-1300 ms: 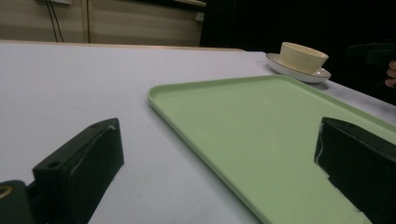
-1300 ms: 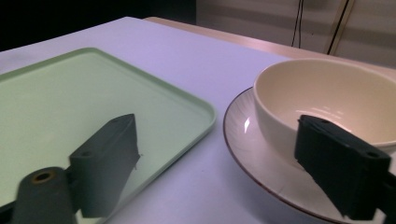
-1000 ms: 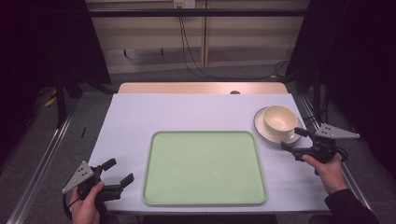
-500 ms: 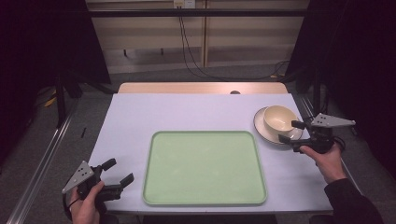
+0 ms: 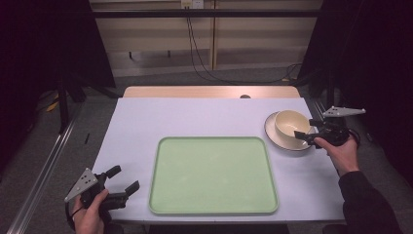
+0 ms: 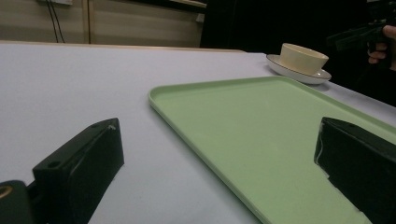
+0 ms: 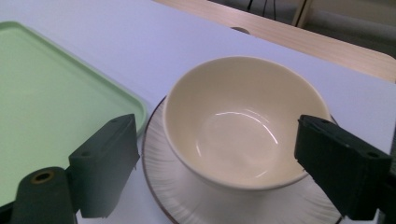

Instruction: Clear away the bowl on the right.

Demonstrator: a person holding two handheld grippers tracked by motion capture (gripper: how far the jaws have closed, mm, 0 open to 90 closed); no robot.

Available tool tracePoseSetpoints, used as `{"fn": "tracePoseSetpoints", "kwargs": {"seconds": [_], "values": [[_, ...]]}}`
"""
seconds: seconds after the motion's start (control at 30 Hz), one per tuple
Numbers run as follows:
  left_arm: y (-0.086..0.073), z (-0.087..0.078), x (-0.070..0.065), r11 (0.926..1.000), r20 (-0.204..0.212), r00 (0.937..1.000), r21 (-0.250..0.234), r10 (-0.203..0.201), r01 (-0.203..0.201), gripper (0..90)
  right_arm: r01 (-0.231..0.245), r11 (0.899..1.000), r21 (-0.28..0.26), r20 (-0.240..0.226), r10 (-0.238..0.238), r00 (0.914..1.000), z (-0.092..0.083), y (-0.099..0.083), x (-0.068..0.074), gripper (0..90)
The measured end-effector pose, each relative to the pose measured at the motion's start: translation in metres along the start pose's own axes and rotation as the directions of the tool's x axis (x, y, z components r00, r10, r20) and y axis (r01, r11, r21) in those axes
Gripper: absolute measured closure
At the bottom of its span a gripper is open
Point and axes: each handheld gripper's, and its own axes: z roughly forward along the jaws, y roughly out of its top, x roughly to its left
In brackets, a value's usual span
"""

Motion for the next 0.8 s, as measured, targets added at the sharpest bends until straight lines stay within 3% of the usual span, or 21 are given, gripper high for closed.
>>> {"fn": "tracePoseSetpoints", "kwargs": {"seconds": [0.3, 0.47, 0.57, 0.63, 0.8], "values": [[0.0, 0.0, 0.0, 1.0, 0.001, 1.0, 0.002, 0.0, 0.0, 1.4, -0.028, 1.0, 0.003, 0.027, 0.028, 0.9992, 0.006, 0.008, -0.016, 16.7], [0.0, 0.0, 0.0, 1.0, -0.003, 1.0, 0.001, 0.0, 0.0, 1.4, -0.042, 0.998, 0.036, 0.04, 0.04, 0.9984, 0.011, 0.016, -0.025, 13.4], [0.0, 0.0, 0.0, 1.0, 0.002, 1.0, 0.002, 0.0, 0.0, 1.4, -0.027, 0.996, 0.085, 0.061, 0.022, 0.9979, 0.018, 0.021, -0.028, 14.0], [0.0, 0.0, 0.0, 1.0, 0.001, 1.0, 0.002, 0.0, 0.0, 1.3, -0.021, 0.996, 0.086, 0.074, 0.015, 0.9972, 0.019, 0.021, -0.029, 14.1], [0.0, 0.0, 0.0, 1.0, 0.003, 1.0, 0.003, 0.001, -0.001, 1.4, -0.063, 0.986, 0.152, 0.083, 0.051, 0.9953, 0.032, 0.023, -0.038, 14.3]]}}
